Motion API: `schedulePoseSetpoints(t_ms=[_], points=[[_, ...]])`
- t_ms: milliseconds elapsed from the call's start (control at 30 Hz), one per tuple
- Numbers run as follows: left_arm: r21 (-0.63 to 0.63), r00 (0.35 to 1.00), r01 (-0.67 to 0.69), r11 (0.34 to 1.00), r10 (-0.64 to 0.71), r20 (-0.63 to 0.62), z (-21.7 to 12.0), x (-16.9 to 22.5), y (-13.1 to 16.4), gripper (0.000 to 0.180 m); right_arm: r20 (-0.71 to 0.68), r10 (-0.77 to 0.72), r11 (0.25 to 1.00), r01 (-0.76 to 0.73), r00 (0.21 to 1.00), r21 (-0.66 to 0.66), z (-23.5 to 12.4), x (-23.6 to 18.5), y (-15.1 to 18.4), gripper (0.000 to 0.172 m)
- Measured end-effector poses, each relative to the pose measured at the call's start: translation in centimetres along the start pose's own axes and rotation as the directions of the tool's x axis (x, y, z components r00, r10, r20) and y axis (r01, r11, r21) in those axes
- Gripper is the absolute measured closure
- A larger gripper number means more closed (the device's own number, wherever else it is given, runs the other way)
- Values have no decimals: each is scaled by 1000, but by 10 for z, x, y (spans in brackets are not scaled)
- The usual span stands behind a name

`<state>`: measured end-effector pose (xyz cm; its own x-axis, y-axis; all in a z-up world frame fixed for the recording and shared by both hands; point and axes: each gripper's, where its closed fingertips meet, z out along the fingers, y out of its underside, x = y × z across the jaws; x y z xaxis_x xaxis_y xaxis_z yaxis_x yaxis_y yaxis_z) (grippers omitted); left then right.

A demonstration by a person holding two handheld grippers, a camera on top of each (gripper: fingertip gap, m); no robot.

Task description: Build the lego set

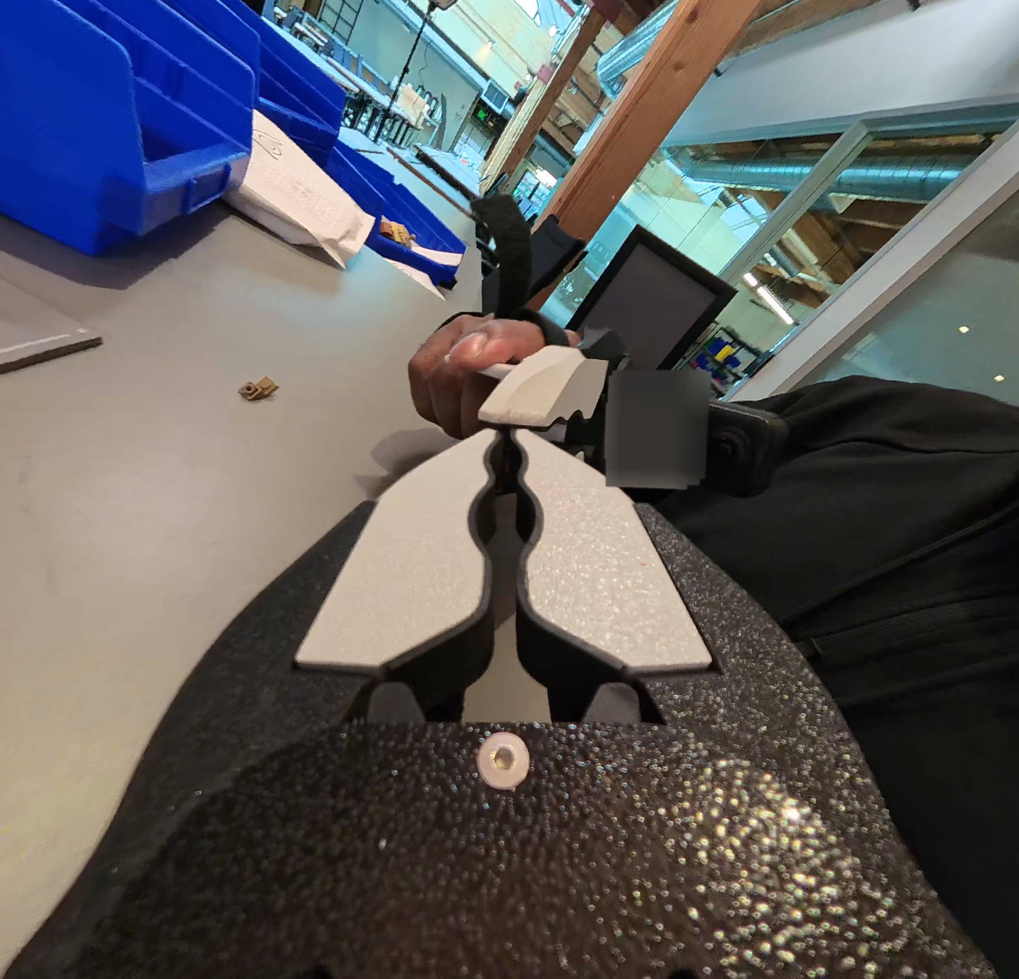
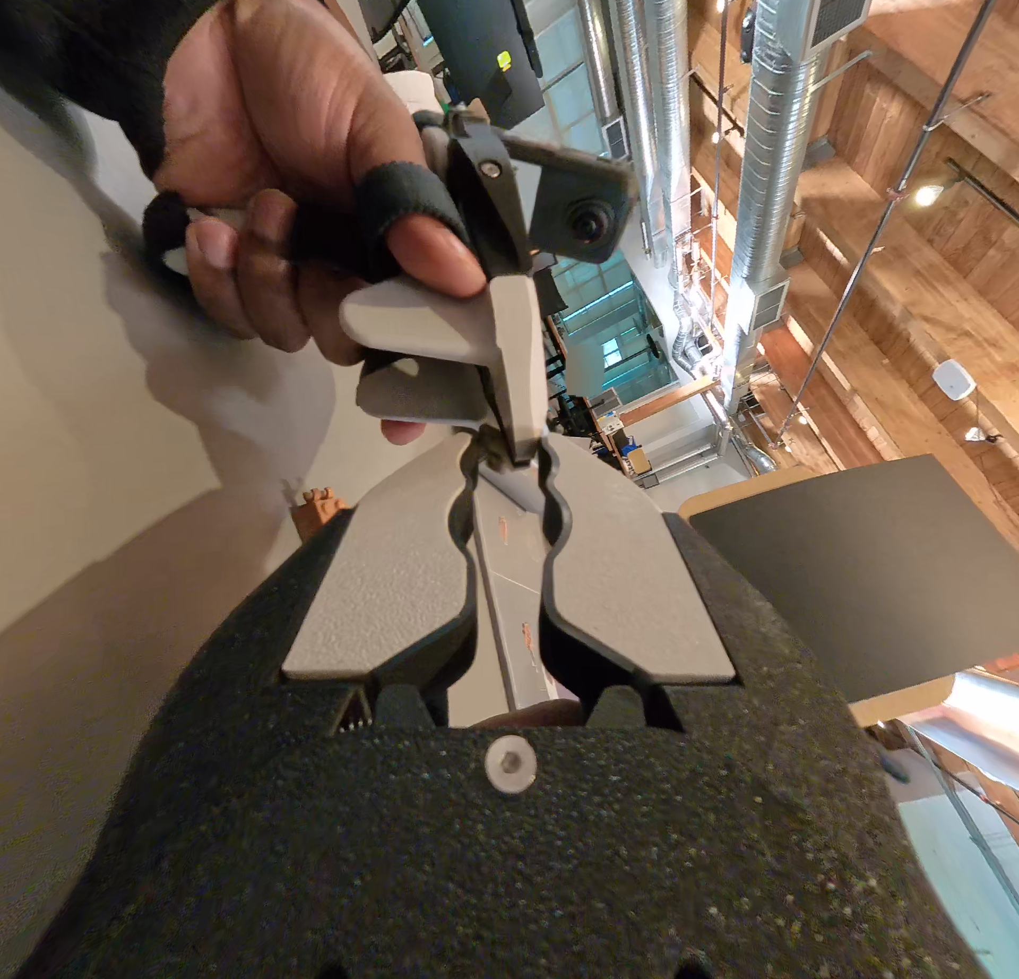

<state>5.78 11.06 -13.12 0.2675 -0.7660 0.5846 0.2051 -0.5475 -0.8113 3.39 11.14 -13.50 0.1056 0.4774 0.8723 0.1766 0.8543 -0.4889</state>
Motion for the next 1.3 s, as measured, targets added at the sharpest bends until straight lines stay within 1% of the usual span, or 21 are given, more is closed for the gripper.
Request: schedulePoseSetpoints(t_ms=[400,500,1300], points=[[49,999,31,998,-30,-19,0,1,-6,180,-22,33,999,-33,999,2,0,5,1,152],[72,999,31,997,-30,-27,-2,1,-9,178,-24,49,999,-48,999,8,-1,7,1,152],[130,999,45,990,-41,-34,-3,2,-16,173,-56,81,997,-81,995,9,-2,16,2,161]])
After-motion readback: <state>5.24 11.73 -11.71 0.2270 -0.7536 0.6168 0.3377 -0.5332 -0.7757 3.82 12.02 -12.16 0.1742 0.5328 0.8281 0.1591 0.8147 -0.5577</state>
